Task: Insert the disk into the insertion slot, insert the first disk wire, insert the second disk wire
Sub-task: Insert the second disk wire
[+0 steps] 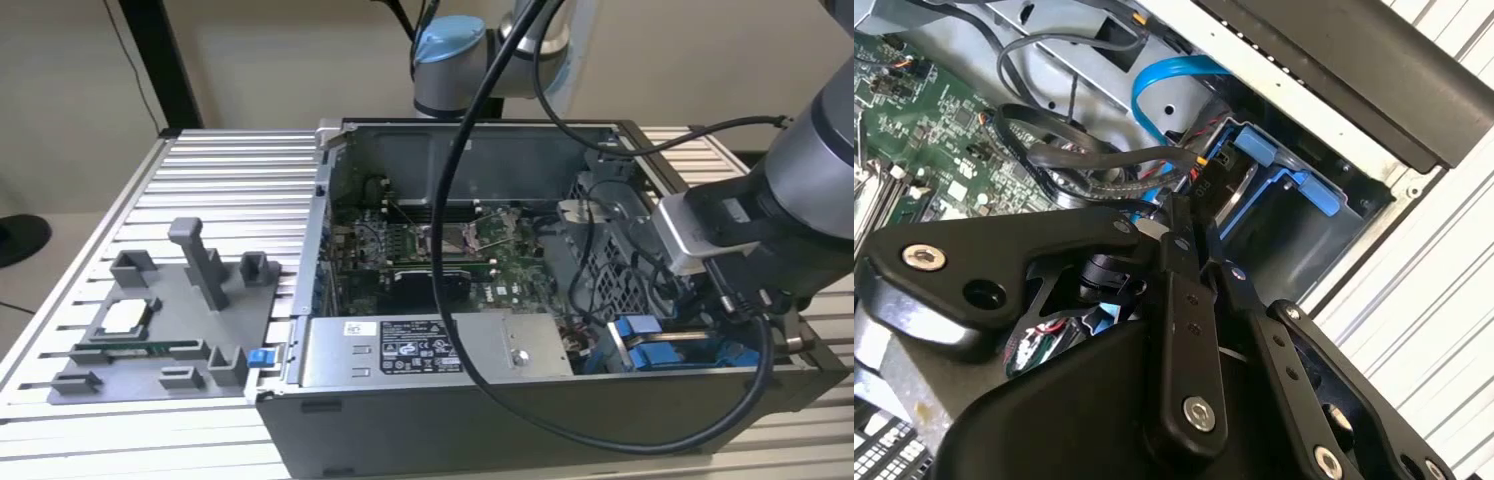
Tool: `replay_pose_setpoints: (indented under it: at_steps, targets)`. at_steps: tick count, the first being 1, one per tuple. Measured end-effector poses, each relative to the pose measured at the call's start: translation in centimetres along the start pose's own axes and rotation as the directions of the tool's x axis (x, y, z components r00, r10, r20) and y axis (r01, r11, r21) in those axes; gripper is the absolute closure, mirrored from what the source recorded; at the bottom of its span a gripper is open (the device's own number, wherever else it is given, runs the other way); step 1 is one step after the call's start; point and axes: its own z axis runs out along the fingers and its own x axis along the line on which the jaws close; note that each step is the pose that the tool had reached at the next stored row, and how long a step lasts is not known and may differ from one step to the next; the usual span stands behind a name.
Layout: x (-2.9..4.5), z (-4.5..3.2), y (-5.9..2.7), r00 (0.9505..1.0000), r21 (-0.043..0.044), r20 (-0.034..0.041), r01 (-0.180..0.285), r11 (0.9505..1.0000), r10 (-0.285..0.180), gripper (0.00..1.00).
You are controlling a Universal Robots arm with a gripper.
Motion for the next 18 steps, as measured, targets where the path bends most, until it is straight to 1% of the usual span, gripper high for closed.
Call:
replay_pose_setpoints:
  at_steps: [6,8,15,18]
  targets:
    - [0.04,0.12,0.02,1.0000,0.0009,-0.0003,-0.002,1.0000,0.002,1.00]
    - [0.04,0.17,0.03,1.0000,0.0014,0.0011,-0.003,1.0000,0.003,1.00]
    - [0.01,0.12,0.02,1.0000,0.0024,-0.0005,-0.008,1.0000,0.008,1.00]
    - [0.12,0.51,0.10,1.0000,0.0033,-0.0020,-0.009,1.0000,0.009,1.00]
